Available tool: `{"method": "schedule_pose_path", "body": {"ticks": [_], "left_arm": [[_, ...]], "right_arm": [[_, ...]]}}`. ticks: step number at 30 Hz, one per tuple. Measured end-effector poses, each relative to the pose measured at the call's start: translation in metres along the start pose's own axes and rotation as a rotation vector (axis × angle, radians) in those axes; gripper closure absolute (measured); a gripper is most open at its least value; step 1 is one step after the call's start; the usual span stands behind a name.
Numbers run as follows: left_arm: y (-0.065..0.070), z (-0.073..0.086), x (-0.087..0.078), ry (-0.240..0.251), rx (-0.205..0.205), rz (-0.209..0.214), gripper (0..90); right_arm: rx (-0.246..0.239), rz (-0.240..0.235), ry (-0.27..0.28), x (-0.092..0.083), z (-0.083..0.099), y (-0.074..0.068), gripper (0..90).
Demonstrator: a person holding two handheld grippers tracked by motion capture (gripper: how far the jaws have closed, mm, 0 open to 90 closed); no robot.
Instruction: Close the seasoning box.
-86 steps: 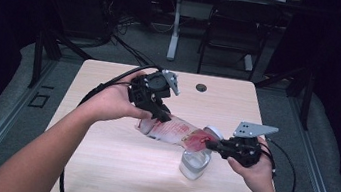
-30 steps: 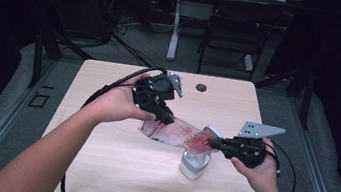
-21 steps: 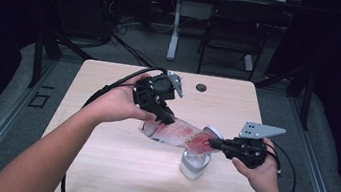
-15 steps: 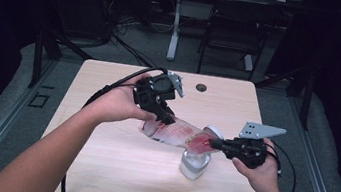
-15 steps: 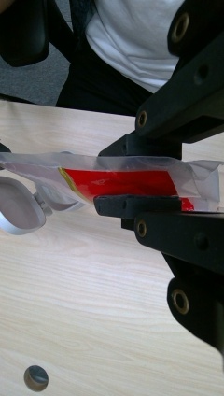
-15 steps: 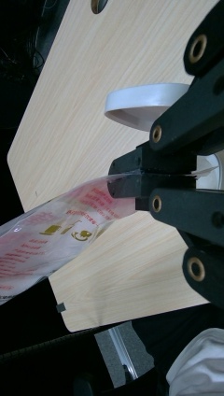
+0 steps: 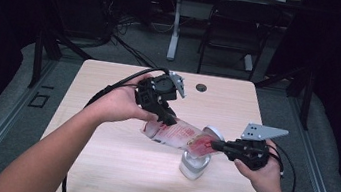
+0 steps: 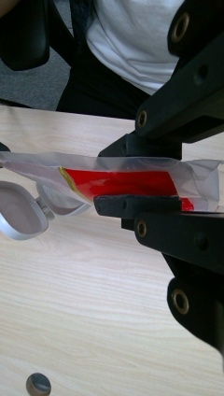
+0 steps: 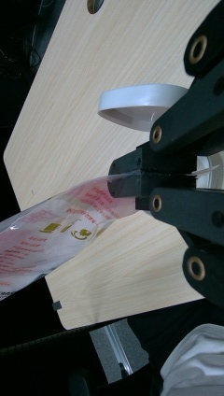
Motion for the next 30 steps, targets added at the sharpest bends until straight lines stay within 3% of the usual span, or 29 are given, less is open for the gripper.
{"method": "schedule_pose_path", "body": {"ticks": [16, 30], "left_arm": [[0.0013, 0.0000, -0.0004, -0.006, -0.003, 0.020, 78.1], [0.0037, 0.0018, -0.0036, -0.005, -0.006, 0.013, 78.1]], "right_arm": [[0.008, -0.027, -0.009, -0.0030, 0.0016, -0.0043, 90.0], [0.007, -0.039, -0.004, -0.0023, 0.0002, -0.0066, 90.0]]}}
Point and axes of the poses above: each handheld gripper's, and its own axes: x roughly forward along the jaws, z roughly out of its underside, y roughly to its right, the point moved 4 cm from there along x, roughly forward along the jaws, and after that the axes turned 7 degrees about -x, right-handed, at the moved point
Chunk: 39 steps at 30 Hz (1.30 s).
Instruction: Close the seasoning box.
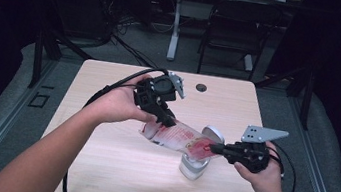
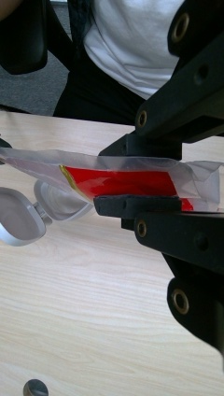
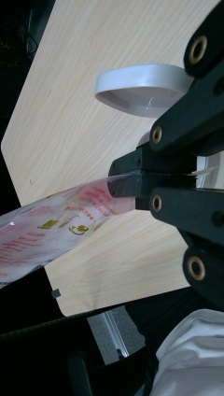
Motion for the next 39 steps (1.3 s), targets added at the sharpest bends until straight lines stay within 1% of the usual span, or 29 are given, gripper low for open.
{"method": "schedule_pose_path", "body": {"ticks": [4, 5, 9, 12, 15, 22, 25, 27, 33, 39], "left_arm": [[-0.0005, -0.0008, 0.0011, 0.004, 0.002, -0.002, 78.0], [-0.0011, -0.0010, 0.0012, -0.003, 0.008, -0.002, 78.0], [-0.0018, -0.0019, 0.0020, 0.000, 0.007, -0.010, 78.0], [-0.0019, -0.0025, 0.0017, -0.006, 0.009, -0.007, 78.0], [-0.0016, -0.0040, 0.0022, 0.000, 0.000, -0.010, 77.9], [-0.0025, -0.0052, 0.0003, -0.002, 0.010, -0.020, 77.7], [-0.0020, -0.0061, 0.0013, 0.002, 0.006, -0.018, 77.4], [-0.0023, -0.0067, 0.0028, 0.001, 0.010, -0.025, 76.8], [-0.0030, -0.0076, 0.0048, 0.017, 0.003, -0.014, 75.8], [-0.0022, -0.0091, 0.0070, 0.018, 0.004, -0.015, 75.5]], "right_arm": [[0.001, 0.001, -0.001, -0.0002, 0.0001, 0.0004, 90.0], [0.004, 0.003, 0.001, -0.0004, 0.0002, 0.0005, 90.0], [0.007, 0.009, -0.002, -0.0003, 0.0010, 0.0018, 90.0], [0.009, 0.007, -0.002, -0.0002, 0.0013, 0.0022, 90.0], [0.005, 0.013, -0.006, -0.0008, 0.0011, 0.0021, 90.0], [0.012, 0.014, 0.005, 0.0013, 0.0017, 0.0036, 90.0], [0.017, 0.013, 0.009, 0.0012, 0.0024, 0.0043, 90.0], [0.016, 0.018, 0.007, 0.0009, 0.0031, 0.0055, 90.0], [0.020, 0.024, 0.005, 0.0004, 0.0053, 0.0077, 90.0], [0.013, 0.043, -0.013, 0.0002, 0.0060, 0.0082, 90.0]]}}
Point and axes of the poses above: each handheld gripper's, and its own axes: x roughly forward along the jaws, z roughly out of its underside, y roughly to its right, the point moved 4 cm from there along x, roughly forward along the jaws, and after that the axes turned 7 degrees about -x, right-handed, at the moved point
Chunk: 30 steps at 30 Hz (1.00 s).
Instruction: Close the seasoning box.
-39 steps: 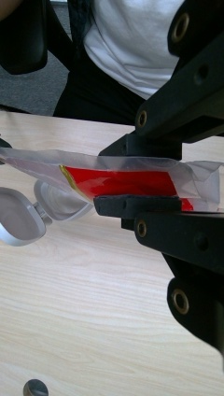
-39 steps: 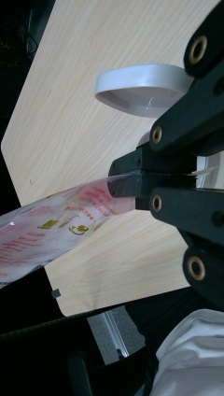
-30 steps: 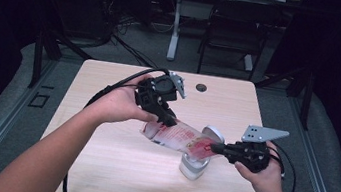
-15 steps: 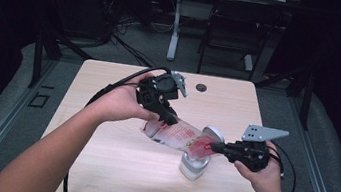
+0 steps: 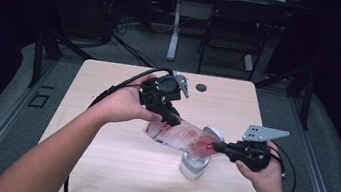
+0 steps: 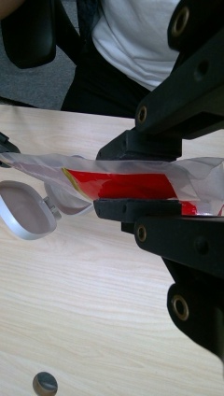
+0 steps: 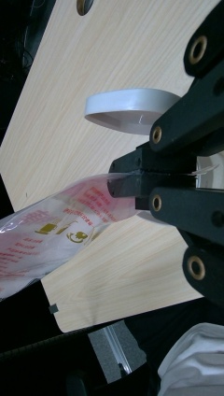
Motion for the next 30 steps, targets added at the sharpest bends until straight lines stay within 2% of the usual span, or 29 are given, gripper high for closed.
{"method": "schedule_pose_path", "body": {"ticks": [16, 30], "left_arm": [[0.0015, -0.0024, -0.0008, -0.003, 0.009, -0.011, 76.0], [0.0033, -0.0052, 0.0006, 0.008, 0.015, -0.005, 75.8]], "right_arm": [[0.000, 0.000, -0.010, -0.0007, 0.0006, 0.0005, 90.0], [0.004, 0.006, -0.019, -0.0003, 0.0029, 0.0023, 90.0]]}}
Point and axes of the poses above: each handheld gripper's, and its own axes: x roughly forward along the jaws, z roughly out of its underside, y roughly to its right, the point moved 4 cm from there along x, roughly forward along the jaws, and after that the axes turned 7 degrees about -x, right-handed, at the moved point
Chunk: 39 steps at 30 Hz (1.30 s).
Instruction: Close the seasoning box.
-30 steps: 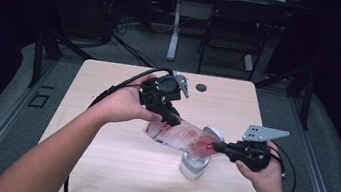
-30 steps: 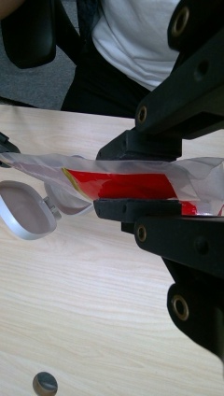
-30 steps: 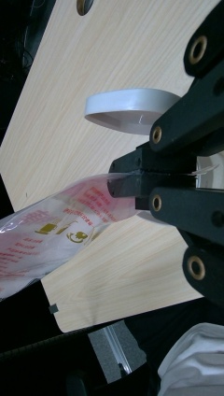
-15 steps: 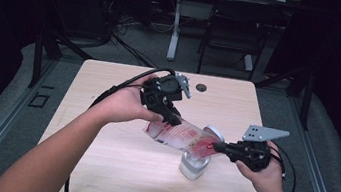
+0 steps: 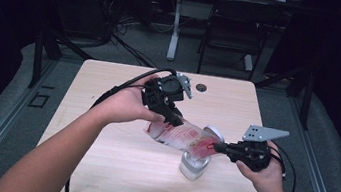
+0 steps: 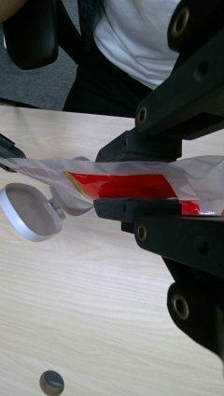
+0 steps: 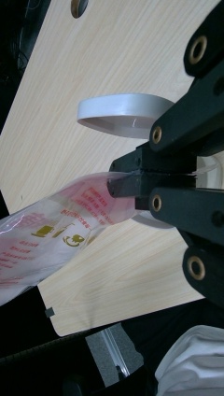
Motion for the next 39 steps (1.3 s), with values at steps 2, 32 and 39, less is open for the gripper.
{"method": "schedule_pose_path", "body": {"ticks": [2, 32, 39], "left_arm": [[0.0001, -0.0001, 0.0000, 0.000, -0.001, 0.000, 75.8], [0.0010, -0.0023, 0.0016, 0.007, -0.003, 0.007, 74.8], [0.0013, -0.0043, 0.0015, 0.006, 0.004, 0.002, 75.2]], "right_arm": [[0.000, 0.000, -0.001, 0.0000, 0.0000, 0.0000, 90.0], [0.008, -0.003, -0.008, 0.0002, 0.0025, 0.0021, 90.0], [0.013, -0.002, -0.008, 0.0002, 0.0033, 0.0030, 90.0]]}}
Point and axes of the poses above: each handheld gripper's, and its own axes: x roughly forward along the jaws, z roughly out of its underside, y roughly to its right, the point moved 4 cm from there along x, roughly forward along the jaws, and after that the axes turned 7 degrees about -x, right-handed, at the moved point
